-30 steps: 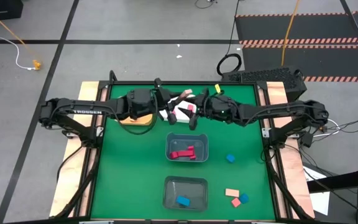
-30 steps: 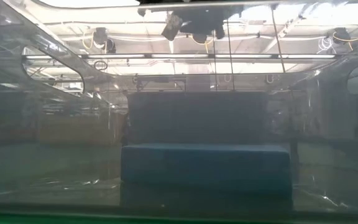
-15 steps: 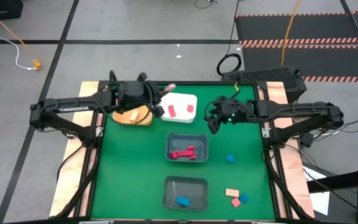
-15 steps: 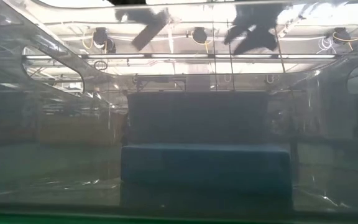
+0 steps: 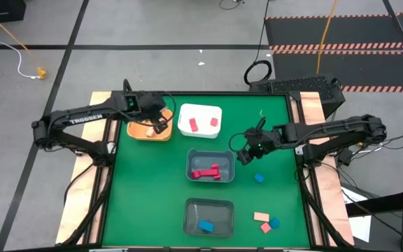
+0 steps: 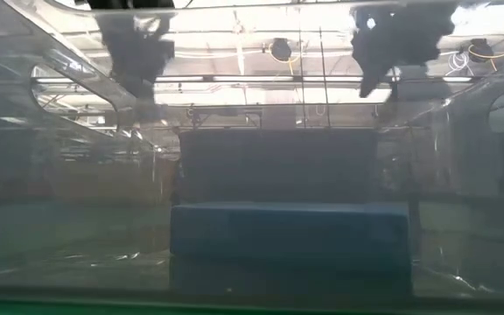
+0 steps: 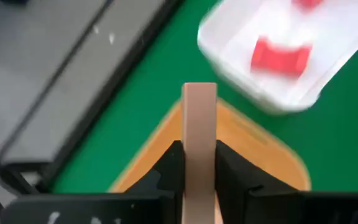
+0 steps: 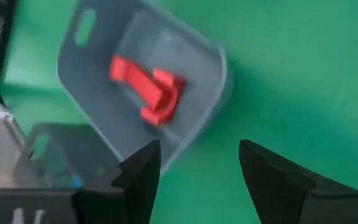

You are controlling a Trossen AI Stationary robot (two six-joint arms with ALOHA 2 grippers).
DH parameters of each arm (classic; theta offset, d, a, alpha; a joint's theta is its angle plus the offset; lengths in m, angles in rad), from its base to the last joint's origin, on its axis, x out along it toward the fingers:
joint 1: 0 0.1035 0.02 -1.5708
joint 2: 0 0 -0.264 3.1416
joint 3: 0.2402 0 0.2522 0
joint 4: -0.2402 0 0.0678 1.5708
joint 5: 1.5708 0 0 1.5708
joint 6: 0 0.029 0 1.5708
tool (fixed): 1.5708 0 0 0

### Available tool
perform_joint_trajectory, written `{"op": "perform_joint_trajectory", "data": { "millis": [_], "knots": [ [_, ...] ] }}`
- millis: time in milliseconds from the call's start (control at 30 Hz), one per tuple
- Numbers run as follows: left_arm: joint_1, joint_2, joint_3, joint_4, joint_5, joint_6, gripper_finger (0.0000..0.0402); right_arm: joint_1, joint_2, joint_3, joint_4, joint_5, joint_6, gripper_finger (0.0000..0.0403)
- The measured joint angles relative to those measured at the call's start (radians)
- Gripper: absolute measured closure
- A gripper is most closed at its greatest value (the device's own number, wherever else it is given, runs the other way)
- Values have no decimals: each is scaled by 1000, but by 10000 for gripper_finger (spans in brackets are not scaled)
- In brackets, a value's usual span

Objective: Sort & place blocks by color
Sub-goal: Put the top brown wooden block into the yellow bin, then put the top blue wooden block into the black bin

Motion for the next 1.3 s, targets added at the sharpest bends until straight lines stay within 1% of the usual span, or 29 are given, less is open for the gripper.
{"op": "perform_joint_trajectory", "data": {
  "millis": [67, 200, 333, 433, 500, 633, 800, 967, 1133, 1233, 1300],
  "knots": [
    [21, -6, -56, 4, 43, -33, 345, 16, 0, -18, 0, -40, 50, 195],
    [37, -3, -193, 78, 75, -118, 345, 52, 0, -37, -6, -53, 99, 195],
    [37, -4, -296, 244, 127, -169, 345, 74, 0, -39, -24, -55, 128, 195],
    [37, -5, -345, 362, 133, -196, 339, 89, 0, -39, -53, -60, 132, 195],
    [37, -5, -364, 412, 133, -222, 332, 94, 0, -39, -81, -87, 132, 195],
    [37, -5, -369, 423, 132, -252, 318, 107, 0, -39, -116, -135, 142, 195],
    [37, -5, -368, 424, 130, -318, 299, 123, 0, -39, -117, -186, 166, 195],
    [37, -5, -362, 430, 146, -317, 270, 130, 0, -39, -128, -230, 186, 195],
    [37, -5, -305, 428, 161, -316, 238, 129, 0, -39, -219, -237, 184, 195],
    [37, -5, -244, 429, 165, -290, 225, 129, 0, -39, -279, -232, 167, 195],
    [37, -5, -196, 427, 192, -263, 219, 130, 4, -39, -286, -220, 154, 195]
  ]
}}
